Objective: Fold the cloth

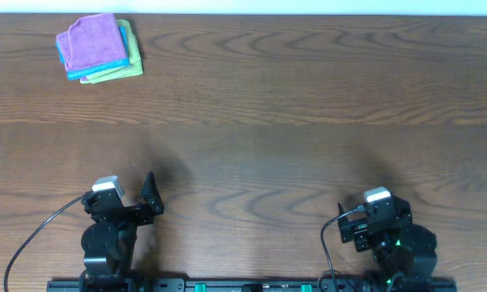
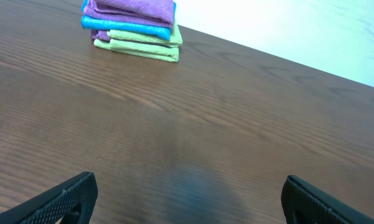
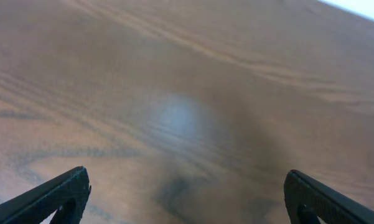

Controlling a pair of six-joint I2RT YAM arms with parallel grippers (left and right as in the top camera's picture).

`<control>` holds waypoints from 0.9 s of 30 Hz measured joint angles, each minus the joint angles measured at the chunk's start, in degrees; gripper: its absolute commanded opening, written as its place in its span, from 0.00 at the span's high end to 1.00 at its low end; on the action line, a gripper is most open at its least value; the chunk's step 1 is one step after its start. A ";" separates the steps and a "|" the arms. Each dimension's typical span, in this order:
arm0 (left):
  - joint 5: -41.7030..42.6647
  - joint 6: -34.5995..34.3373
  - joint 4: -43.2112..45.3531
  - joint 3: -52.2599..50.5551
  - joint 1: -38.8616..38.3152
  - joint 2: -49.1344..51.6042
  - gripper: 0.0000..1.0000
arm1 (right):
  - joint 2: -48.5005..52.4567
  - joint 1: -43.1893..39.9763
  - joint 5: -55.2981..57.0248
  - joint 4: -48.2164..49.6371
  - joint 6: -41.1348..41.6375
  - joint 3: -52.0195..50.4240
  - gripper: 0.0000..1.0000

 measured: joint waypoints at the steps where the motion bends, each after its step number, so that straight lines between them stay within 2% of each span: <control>1: 0.00 -0.02 0.00 0.00 0.00 0.00 0.05 | 0.00 -0.02 -0.09 -0.33 0.00 -0.50 0.01; 27: -0.02 -0.02 0.02 0.00 0.00 0.00 0.04 | 0.00 0.00 -0.26 -1.84 -0.02 -2.78 0.01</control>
